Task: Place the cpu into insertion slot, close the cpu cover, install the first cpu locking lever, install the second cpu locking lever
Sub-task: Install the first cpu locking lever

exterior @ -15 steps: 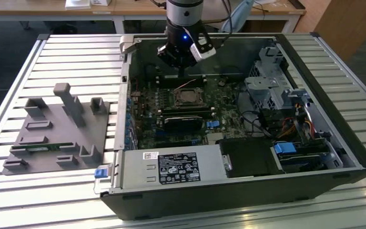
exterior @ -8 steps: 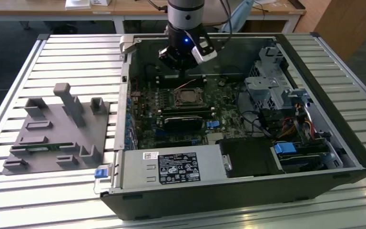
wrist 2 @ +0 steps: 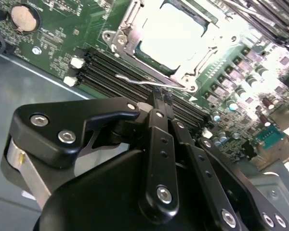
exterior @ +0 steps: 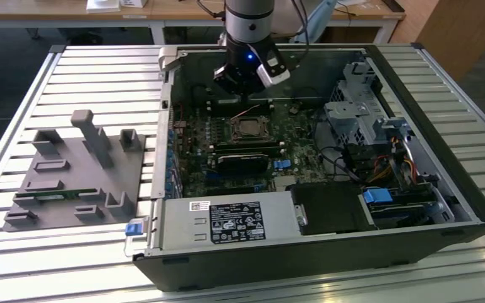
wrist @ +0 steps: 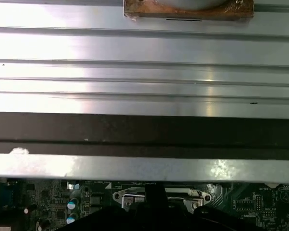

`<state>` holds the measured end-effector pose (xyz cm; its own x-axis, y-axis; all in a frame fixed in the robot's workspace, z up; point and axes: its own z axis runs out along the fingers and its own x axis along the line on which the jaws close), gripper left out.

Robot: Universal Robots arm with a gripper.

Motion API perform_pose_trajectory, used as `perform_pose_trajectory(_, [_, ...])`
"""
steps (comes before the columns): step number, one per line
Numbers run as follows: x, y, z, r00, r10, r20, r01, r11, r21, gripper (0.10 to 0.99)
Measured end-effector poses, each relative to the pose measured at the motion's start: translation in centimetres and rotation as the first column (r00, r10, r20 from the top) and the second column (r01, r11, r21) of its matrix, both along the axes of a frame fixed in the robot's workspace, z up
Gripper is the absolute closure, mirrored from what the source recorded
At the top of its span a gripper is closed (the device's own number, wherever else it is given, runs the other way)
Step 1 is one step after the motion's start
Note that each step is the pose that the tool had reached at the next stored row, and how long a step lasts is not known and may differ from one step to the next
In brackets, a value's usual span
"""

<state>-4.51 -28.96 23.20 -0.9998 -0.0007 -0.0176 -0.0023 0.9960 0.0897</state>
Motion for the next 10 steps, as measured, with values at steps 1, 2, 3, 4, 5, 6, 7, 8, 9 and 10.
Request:
perform_pose_trajectory(1, [0.12,0.07,-0.03,1.0000,0.000,-0.0001,0.000,1.0000,0.000,0.980])
perform_pose_trajectory(2, [0.19,0.11,-0.09,1.0000,0.000,0.0000,0.000,1.0000,0.000,0.980])
perform_pose_trajectory(3, [0.27,0.14,-0.16,1.0000,0.000,0.0001,0.000,1.0000,0.000,0.980])
perform_pose_trajectory(4, [0.38,0.17,-0.23,1.0000,0.000,0.0001,0.000,1.0000,0.000,0.980])
perform_pose_trajectory(5, [0.50,0.18,-0.29,1.0000,0.000,0.0000,0.000,1.0000,0.000,0.980])
perform_pose_trajectory(6, [0.60,0.19,-0.36,1.0000,0.000,0.0000,0.000,1.0000,0.000,0.980])
perform_pose_trajectory(7, [0.67,0.19,-0.43,1.0000,0.000,-0.0001,0.000,1.0000,0.000,0.980])
perform_pose_trajectory(8, [0.75,0.20,-0.50,1.0000,0.000,-0.0001,0.000,1.0000,0.000,0.980])
perform_pose_trajectory(9, [0.85,0.23,-0.57,1.0000,0.000,-0.0001,0.000,1.0000,0.000,0.980])
perform_pose_trajectory(10, [0.93,0.26,-0.64,1.0000,0.000,-0.0002,0.000,1.0000,0.000,0.980])
